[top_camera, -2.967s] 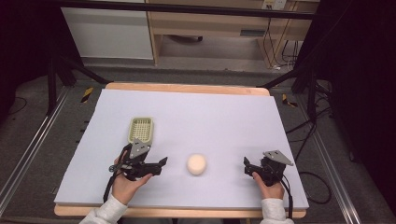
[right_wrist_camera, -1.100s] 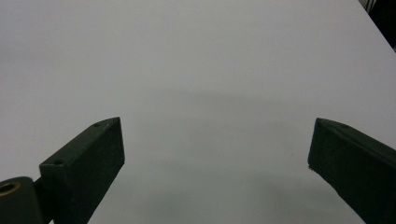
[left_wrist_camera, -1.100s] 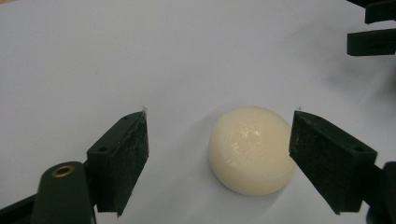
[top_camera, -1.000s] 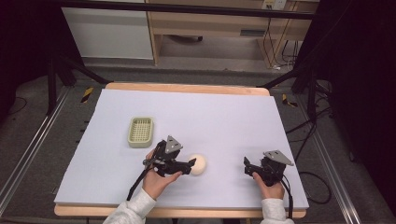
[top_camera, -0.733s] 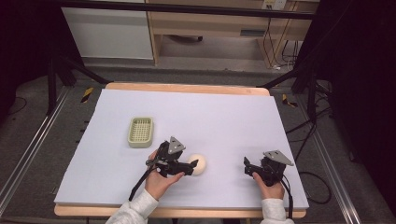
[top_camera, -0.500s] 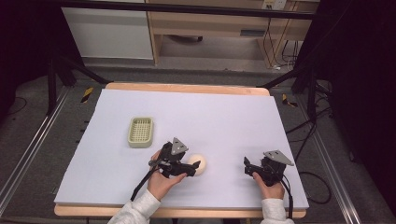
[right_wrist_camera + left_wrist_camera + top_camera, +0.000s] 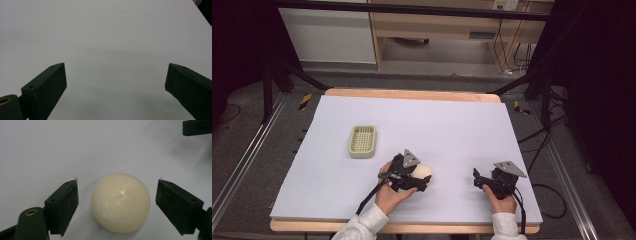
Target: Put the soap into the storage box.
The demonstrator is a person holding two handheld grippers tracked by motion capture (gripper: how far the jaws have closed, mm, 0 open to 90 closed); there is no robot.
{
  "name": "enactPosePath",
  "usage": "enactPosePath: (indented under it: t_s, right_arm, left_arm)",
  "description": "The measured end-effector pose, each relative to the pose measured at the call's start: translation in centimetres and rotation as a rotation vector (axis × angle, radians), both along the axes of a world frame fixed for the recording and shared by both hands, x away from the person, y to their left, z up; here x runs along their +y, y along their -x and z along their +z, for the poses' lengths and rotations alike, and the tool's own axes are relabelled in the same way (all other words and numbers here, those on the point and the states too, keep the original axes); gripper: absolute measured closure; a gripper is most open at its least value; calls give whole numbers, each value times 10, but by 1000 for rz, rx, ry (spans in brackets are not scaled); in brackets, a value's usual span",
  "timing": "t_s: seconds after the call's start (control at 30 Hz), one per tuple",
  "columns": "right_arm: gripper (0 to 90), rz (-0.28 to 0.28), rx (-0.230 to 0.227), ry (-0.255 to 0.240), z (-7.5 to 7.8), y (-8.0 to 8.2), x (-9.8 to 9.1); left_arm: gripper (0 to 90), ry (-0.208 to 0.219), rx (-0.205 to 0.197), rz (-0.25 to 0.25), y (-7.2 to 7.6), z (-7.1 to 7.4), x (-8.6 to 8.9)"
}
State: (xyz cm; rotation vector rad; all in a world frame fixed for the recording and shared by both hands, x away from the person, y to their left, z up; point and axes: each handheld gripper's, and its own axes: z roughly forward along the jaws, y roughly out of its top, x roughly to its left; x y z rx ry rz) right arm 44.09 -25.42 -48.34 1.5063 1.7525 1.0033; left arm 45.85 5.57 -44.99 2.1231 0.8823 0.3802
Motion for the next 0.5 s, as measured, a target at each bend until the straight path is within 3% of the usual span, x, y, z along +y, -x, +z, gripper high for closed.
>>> enactPosePath:
  t_s: [0.5]
  right_arm:
    - [42, -2, 2, -3, 0, 0, 0]
  left_arm:
    - [168, -49, 34, -2, -6, -12, -9]
